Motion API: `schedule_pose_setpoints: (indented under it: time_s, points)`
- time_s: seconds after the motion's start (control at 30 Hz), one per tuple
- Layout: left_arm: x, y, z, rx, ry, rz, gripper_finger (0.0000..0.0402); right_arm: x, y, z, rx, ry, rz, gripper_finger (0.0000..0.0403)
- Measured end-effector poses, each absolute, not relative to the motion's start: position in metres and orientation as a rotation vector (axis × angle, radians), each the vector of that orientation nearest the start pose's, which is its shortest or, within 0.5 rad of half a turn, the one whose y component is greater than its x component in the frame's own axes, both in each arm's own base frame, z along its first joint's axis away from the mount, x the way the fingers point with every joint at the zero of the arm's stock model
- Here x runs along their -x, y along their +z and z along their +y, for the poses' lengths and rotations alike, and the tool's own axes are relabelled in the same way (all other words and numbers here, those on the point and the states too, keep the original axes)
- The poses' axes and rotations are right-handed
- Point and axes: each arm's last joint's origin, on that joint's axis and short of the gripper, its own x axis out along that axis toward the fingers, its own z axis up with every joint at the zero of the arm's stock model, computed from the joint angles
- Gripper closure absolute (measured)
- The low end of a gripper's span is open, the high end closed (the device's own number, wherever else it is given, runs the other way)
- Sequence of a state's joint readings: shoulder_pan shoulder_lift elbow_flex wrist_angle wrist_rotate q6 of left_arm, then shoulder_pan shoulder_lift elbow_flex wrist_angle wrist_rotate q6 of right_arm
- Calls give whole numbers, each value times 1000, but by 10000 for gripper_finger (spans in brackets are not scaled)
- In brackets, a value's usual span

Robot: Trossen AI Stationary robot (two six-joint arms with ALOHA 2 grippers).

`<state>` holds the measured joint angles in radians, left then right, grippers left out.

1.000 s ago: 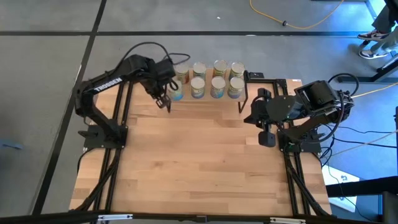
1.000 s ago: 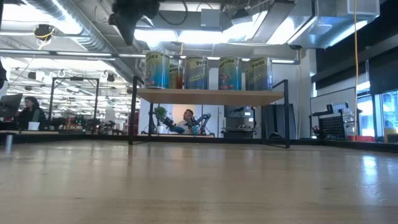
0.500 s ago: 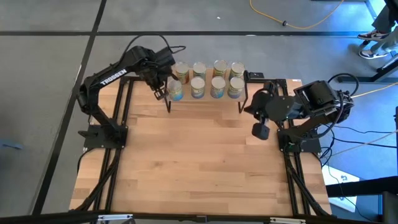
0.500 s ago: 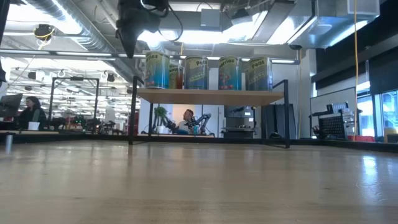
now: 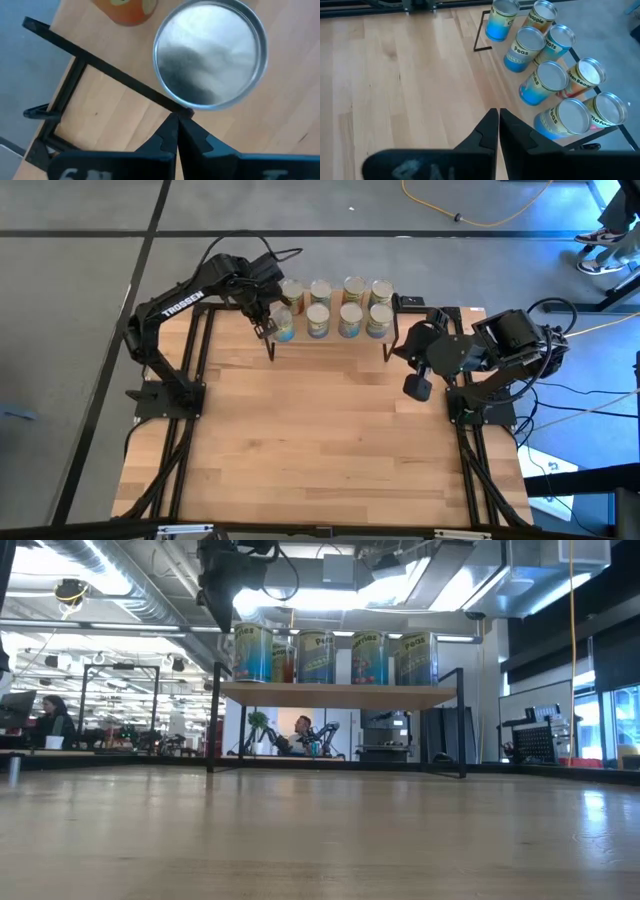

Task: Pick and place cans onto a shelf
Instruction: Put the canned cherries on the shelf, then return to Home Position

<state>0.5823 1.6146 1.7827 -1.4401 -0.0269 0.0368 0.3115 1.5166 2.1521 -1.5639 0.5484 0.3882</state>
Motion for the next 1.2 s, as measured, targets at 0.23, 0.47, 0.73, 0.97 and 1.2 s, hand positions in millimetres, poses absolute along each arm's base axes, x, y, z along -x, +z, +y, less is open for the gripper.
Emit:
schedule_pose_setpoints:
  time_s: [0.23,0.47,0.73,0.97,1.2]
  points:
    - [-256,362,167,358,453,1267,401,-216,486,54,28,-375,790,384]
    - [-263,355,170,361,450,1285,401,-216,486,54,18,-352,800,384]
    - [-265,358,170,345,456,1244,401,-216,486,54,21,-350,801,384]
    - [-256,363,159,336,461,1292,401,-216,486,54,48,-340,804,384]
    - [-236,408,120,299,393,1125,402,-213,488,53,119,-346,796,384]
